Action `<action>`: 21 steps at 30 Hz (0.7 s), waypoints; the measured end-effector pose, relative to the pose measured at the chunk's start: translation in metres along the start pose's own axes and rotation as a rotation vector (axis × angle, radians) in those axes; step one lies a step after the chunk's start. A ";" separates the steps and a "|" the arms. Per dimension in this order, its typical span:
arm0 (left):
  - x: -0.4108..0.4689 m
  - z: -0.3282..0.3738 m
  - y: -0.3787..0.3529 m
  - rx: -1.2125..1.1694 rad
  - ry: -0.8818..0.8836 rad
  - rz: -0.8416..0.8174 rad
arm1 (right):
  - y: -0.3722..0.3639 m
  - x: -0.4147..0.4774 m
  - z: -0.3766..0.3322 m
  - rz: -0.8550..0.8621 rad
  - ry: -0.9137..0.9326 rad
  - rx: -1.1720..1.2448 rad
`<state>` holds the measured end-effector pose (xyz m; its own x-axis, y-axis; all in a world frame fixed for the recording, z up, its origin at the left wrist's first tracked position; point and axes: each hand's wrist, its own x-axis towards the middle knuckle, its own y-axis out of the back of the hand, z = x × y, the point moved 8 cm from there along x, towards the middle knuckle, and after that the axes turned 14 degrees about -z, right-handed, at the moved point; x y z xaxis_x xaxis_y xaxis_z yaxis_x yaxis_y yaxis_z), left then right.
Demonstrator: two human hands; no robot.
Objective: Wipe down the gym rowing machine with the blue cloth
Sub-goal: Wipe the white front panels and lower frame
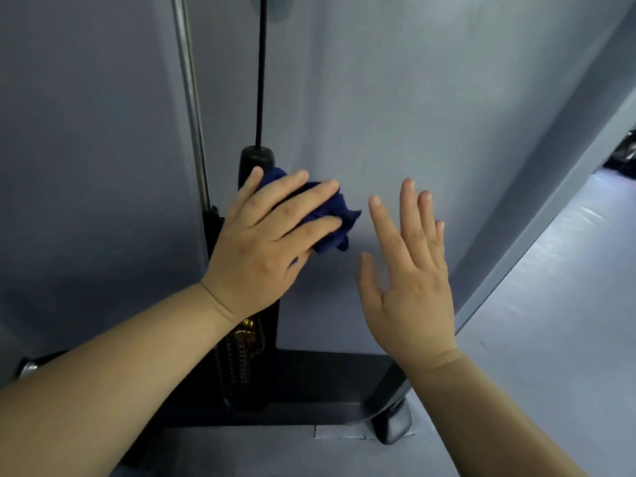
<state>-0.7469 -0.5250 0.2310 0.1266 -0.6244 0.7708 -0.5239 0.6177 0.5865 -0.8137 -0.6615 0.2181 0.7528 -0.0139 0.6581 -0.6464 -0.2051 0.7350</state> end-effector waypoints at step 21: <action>-0.139 -0.078 0.007 0.384 -0.402 -0.502 | -0.047 0.053 -0.124 -0.042 0.277 -0.112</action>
<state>-0.7023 -0.3963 0.1470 0.1489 -0.9595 0.2391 -0.7507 0.0477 0.6589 -0.7588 -0.5310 0.2383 0.7262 0.2634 0.6350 -0.6368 -0.0905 0.7657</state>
